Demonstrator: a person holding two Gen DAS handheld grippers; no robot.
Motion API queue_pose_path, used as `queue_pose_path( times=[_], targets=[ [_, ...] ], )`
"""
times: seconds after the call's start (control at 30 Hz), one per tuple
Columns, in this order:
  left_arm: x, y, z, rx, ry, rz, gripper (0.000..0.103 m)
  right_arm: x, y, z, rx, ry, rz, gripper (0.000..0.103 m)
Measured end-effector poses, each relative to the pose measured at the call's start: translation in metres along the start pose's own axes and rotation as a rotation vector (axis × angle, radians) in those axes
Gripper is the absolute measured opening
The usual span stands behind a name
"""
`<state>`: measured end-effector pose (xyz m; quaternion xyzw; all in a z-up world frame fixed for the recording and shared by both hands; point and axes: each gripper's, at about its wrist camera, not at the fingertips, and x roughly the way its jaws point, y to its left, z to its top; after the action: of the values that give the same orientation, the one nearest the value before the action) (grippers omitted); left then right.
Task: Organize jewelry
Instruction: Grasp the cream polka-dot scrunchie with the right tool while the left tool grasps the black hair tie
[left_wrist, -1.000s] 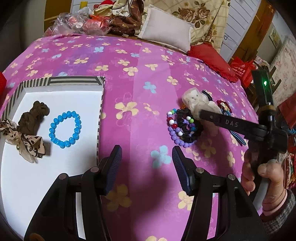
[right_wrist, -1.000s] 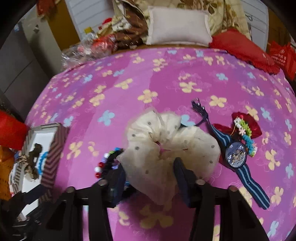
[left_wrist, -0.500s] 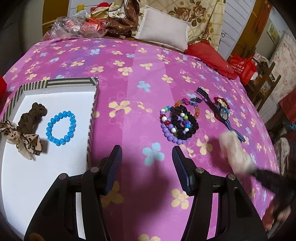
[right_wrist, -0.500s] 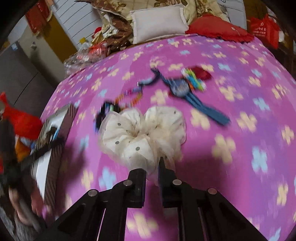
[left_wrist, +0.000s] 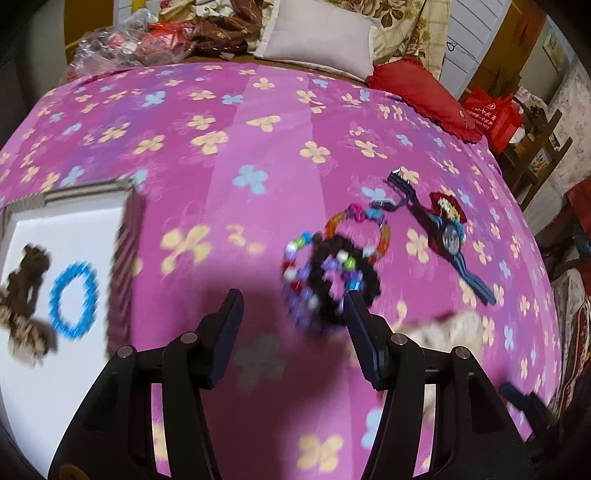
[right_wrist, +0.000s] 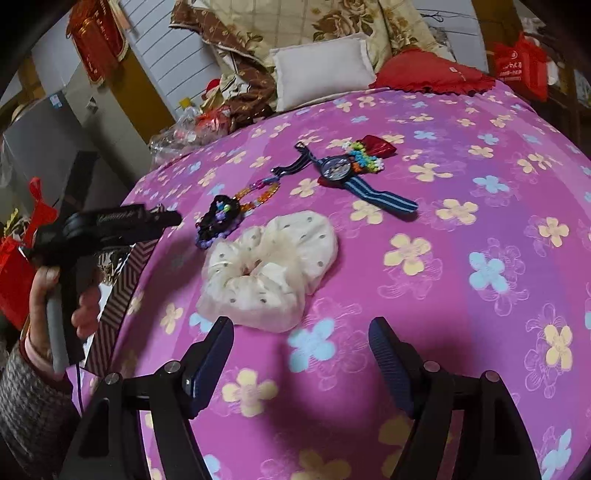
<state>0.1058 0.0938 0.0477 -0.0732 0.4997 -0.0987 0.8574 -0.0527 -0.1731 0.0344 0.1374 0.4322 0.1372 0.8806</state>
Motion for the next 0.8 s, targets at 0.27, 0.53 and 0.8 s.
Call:
queue_pose_path(
  times=[0.27, 0.53, 0.8],
  targets=[
    [0.047, -0.016, 0.029, 0.049, 0.072, -0.037, 0.055, 0.004, -0.012, -0.001, 0.021, -0.004, 0.026, 0.071],
    [0.03, -0.008, 0.026, -0.028, 0.062, -0.137, 0.007, 0.011, -0.014, -0.004, 0.026, 0.02, 0.023, 0.071],
    [-0.058, -0.007, -0.009, 0.019, -0.058, -0.162, 0.007, 0.017, 0.003, 0.011, 0.009, 0.055, 0.028, 0.071]
  ],
)
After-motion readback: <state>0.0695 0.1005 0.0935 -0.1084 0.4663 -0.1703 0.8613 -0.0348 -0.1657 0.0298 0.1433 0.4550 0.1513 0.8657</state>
